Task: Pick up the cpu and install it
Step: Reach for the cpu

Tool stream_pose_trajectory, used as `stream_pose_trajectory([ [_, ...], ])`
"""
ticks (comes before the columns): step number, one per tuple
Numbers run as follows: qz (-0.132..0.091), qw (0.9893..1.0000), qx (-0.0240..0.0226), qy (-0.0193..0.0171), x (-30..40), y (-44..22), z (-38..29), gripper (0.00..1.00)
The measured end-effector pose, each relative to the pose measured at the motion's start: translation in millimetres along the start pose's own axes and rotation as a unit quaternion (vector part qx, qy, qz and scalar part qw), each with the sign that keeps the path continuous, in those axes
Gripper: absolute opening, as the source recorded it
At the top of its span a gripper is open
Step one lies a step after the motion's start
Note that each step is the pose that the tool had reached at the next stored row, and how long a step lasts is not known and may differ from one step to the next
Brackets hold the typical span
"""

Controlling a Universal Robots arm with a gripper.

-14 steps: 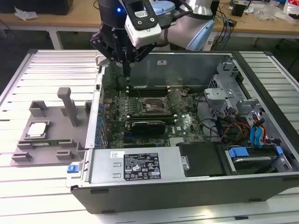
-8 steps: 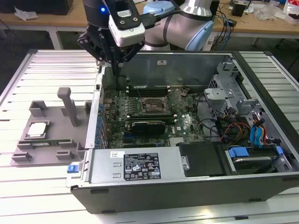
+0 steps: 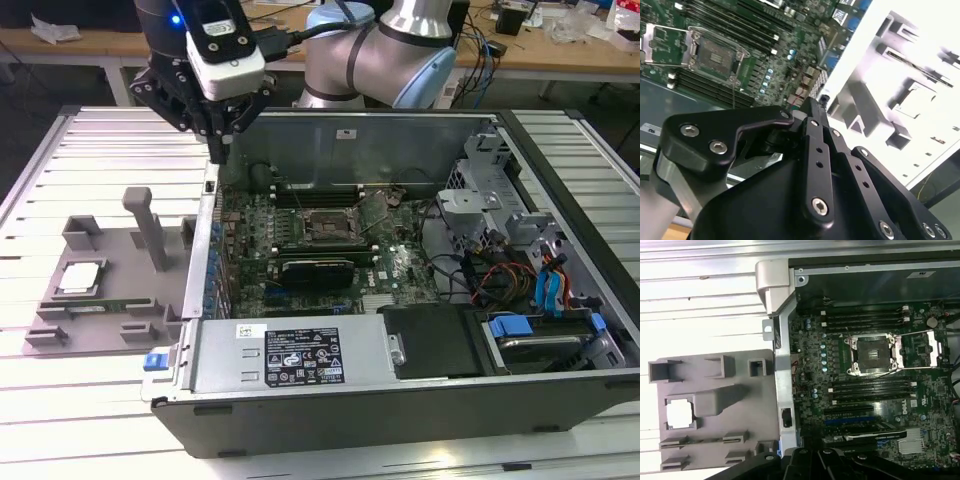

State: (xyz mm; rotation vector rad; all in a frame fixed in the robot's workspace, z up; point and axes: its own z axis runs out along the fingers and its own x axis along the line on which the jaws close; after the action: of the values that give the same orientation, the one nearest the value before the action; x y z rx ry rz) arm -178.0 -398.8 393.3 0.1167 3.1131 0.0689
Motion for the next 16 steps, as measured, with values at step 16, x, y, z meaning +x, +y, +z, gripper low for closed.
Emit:
stream_pose_trajectory([
  [16,0.0,1.0,0.0,0.0,58.5,-4.4,-1.5,0.11],
])
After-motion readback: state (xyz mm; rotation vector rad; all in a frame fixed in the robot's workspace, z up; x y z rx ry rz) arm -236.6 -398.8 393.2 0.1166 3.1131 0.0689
